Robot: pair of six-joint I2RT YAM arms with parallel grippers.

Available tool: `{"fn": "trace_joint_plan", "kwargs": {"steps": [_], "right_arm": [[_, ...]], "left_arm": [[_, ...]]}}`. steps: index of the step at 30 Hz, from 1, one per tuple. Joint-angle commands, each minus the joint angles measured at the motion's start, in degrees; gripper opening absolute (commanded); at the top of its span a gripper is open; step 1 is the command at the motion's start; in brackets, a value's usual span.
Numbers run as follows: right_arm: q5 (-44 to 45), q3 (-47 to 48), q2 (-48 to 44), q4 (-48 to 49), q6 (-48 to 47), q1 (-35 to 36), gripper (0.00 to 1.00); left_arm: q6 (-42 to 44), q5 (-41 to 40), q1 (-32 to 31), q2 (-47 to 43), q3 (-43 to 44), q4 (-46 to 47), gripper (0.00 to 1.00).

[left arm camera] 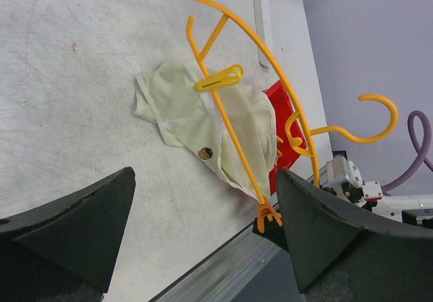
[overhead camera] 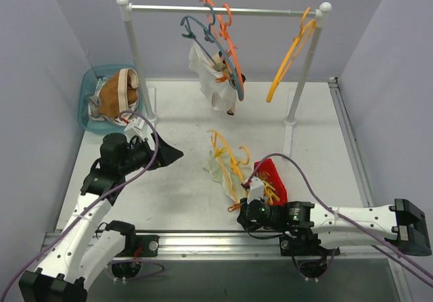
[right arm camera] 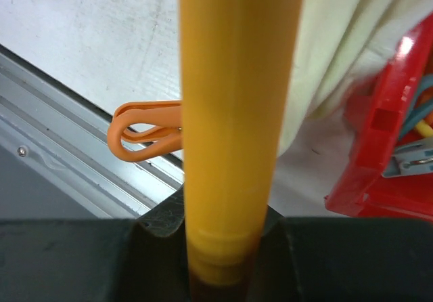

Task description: Remove the underwear clipped to the hanger

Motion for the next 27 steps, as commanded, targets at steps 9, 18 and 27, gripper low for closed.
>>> {"fn": "trace_joint_plan", "kwargs": {"steps": [9, 18, 27], "right_arm": [[1.29, 8.27, 8.21, 7.37, -2.58, 1.57, 0.0], [0.67, 10.83, 9.26, 6.05, -4.6, 1.83, 0.0], [2.17, 12.94, 10.14, 3.86, -5.31, 2.88, 0.0]], "left_arm": [[-4.87, -12.16, -14.44, 9.24, 1.32, 10.6, 0.94], [-3.38, -24.73, -19.55, 15.49, 6.33, 10.78, 0.94], [-0.83, -38.53, -25.0, 19.87, 12.12, 6.75, 0.94]]}}
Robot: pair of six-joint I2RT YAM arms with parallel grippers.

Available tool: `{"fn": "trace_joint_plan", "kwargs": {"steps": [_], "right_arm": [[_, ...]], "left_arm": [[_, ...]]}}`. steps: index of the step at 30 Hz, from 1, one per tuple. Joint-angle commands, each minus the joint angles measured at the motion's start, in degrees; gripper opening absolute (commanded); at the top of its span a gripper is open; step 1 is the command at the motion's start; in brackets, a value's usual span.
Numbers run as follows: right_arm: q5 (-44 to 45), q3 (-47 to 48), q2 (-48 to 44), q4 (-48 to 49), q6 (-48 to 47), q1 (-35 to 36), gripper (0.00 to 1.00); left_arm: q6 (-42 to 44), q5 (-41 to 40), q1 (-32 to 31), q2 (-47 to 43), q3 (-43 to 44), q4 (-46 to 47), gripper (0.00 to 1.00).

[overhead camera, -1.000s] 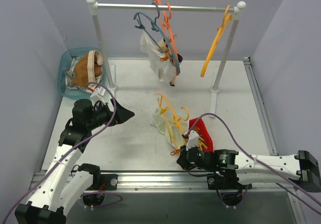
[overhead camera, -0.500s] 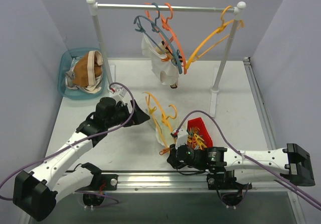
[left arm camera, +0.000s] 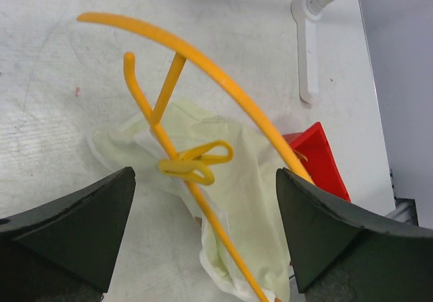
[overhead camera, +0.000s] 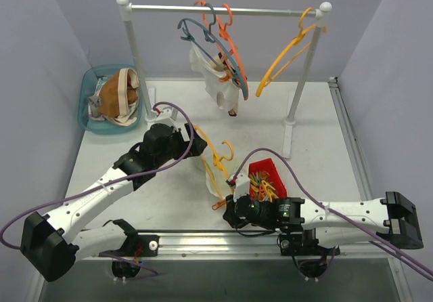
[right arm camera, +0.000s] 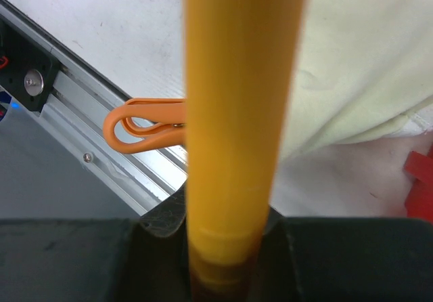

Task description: Remove the underwear clipped to the hanger

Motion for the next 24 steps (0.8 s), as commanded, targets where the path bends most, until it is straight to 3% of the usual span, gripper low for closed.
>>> {"fn": "trace_joint_plan", "kwargs": {"steps": [1, 6, 13, 17, 24], "right_arm": [[2.65, 3.87, 0.55, -0.63, -1.57, 0.79, 0.0], [4.22, 4.31, -0.24, -1.86, -1.31, 0.88, 0.0], [6.42, 4.92, -2.09, -3.97, -1.66, 0.96, 0.0], [8.27, 4.57, -4.11, -5.37, -1.13, 0.96, 0.0], [9.59, 4.48, -6.66, -7.13, -1.31, 0.61, 0.0]], "left_arm": [[2.32, -7.22, -1.02, 3.3, 5.09, -0.84, 0.94], [3.63, -7.75, -1.11, 4.28, 5.28, -2.34, 0.98], [4.08, -7.92, -1.03, 2.17, 2.11, -3.57, 0.76], [3.9, -8.36, -0.94, -1.08, 0.0, -4.1, 0.69], [1.98, -8.1, -0.85, -2.85, -3.77, -3.05, 0.67]]}}
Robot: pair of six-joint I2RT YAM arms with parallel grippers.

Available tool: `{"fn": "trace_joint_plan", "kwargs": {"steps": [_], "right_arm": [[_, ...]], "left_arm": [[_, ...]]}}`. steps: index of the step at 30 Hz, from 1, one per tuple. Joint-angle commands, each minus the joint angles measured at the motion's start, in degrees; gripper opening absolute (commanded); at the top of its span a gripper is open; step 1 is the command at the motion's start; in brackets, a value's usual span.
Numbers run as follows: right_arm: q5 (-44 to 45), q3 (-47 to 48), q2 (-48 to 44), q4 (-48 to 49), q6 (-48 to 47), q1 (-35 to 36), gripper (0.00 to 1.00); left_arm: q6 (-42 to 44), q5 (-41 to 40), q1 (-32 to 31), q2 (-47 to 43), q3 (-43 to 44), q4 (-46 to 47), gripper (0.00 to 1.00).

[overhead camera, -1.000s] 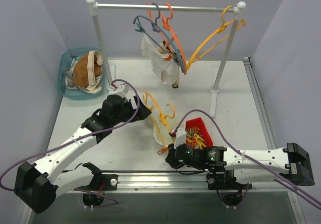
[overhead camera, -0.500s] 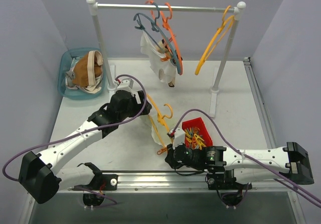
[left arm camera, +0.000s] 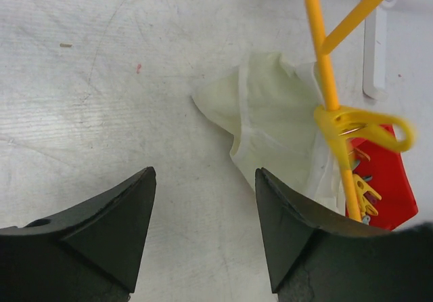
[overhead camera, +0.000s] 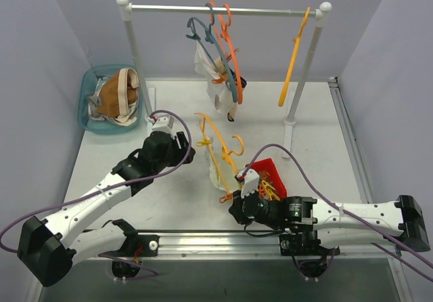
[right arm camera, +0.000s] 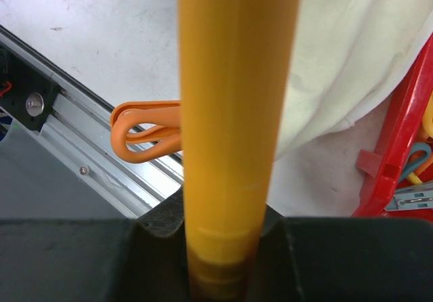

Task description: Remove the underwear clipped to the hanger

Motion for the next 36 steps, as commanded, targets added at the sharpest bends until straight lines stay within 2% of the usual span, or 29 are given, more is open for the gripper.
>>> {"fn": "trace_joint_plan", "kwargs": {"steps": [1, 2, 3, 7, 10, 16, 33, 36], "right_arm": [[3.82, 2.39, -1.07, -0.95, -0.58, 0.13, 0.0], [3.65, 2.39, -0.98, -1.04, -0.59, 0.04, 0.0], [3.56, 2.39, -0.8, -1.04, -0.67, 0.04, 0.0], [3.03, 2.65, 0.95, -1.12, -0.59, 0.04, 0.0], [2.77, 3.0, 1.83, -1.04, -0.5, 0.13, 0.0], [2.68, 3.88, 3.85, -0.95, -0.76, 0.22, 0.0], [2.86, 5.11, 6.49, -0.86, -1.55, 0.48, 0.0], [3.03, 5.2, 6.67, -0.86, -1.73, 0.57, 0.0]], "left_arm": [[-1.4, -0.73, 0.02, -1.53, -1.85, 1.3, 0.7], [-1.92, -0.65, -0.06, -2.67, -2.38, 2.88, 0.74], [-3.15, -0.47, 0.02, -3.46, -2.82, 3.94, 0.84], [-5.62, 0.67, 0.02, -6.63, -3.8, 9.74, 0.97], [-6.76, 1.9, -0.06, -5.67, -1.52, 11.68, 0.96], [-7.02, 3.75, -0.41, 2.5, 5.69, 8.87, 0.94], [-7.99, 1.64, -1.38, 10.06, 8.07, 9.13, 0.94], [-7.38, 0.67, -1.56, 10.41, 8.51, 8.87, 0.99]]}}
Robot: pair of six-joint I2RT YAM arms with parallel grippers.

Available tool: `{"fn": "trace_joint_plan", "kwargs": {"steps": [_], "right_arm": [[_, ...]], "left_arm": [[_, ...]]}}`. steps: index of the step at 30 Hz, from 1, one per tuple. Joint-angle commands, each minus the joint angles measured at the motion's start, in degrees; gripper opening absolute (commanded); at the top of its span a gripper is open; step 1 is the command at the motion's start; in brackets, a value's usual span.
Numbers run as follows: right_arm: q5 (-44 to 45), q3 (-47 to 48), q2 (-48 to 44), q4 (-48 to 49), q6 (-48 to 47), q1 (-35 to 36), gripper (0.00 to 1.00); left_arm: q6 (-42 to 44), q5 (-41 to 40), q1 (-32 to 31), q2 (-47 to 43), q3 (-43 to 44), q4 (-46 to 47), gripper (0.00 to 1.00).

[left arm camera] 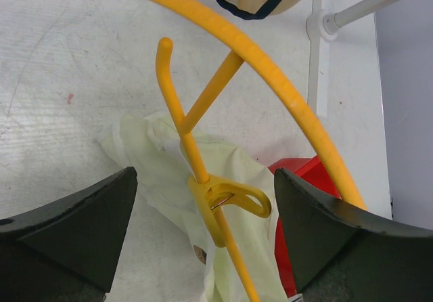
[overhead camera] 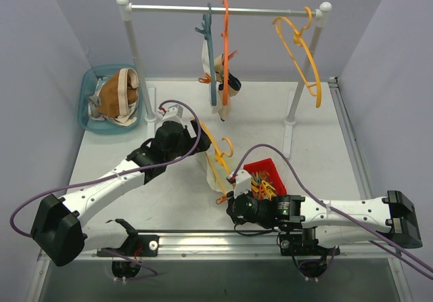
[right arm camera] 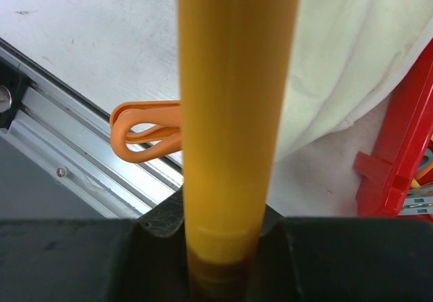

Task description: Remove the underwear clipped to the hanger

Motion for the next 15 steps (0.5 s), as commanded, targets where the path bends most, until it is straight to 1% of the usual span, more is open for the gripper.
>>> {"fn": "trace_joint_plan", "kwargs": {"steps": [1, 3, 4, 5, 7, 8, 13, 15], "right_arm": [[2.7, 2.4, 0.16, 0.21, -0.53, 0.57, 0.0], [2.79, 2.4, 0.07, 0.12, -0.61, 0.57, 0.0], [3.05, 2.23, -0.11, 0.21, -0.53, 0.57, 0.0], [2.97, 2.23, -0.11, 0.21, -0.53, 0.57, 0.0], [3.06, 2.14, -0.11, 0.21, -0.53, 0.48, 0.0], [3.14, 2.14, -0.19, 0.12, -0.53, 0.57, 0.0], [3.41, 1.96, -0.46, -0.05, -0.35, 0.57, 0.0], [3.76, 1.79, -0.55, -0.14, -0.35, 0.57, 0.0]], "left_arm": [[0.43, -1.93, -0.66, 0.14, 3.29, 1.07, 0.9], [1.04, -2.28, -0.75, 0.06, 3.11, 0.98, 0.81], [1.04, -2.28, -0.75, -0.03, 2.94, 0.98, 0.74], [1.13, -2.28, -0.75, -0.38, 2.68, 0.98, 0.65], [1.39, -2.19, -0.66, -0.65, 2.23, 1.15, 0.58], [1.31, -2.11, -0.75, -0.82, 2.15, 1.07, 0.52], [1.57, -0.96, -0.66, -0.91, 1.97, 0.63, 0.38], [1.48, -0.79, -0.66, -0.91, 1.97, 0.27, 0.36]]}}
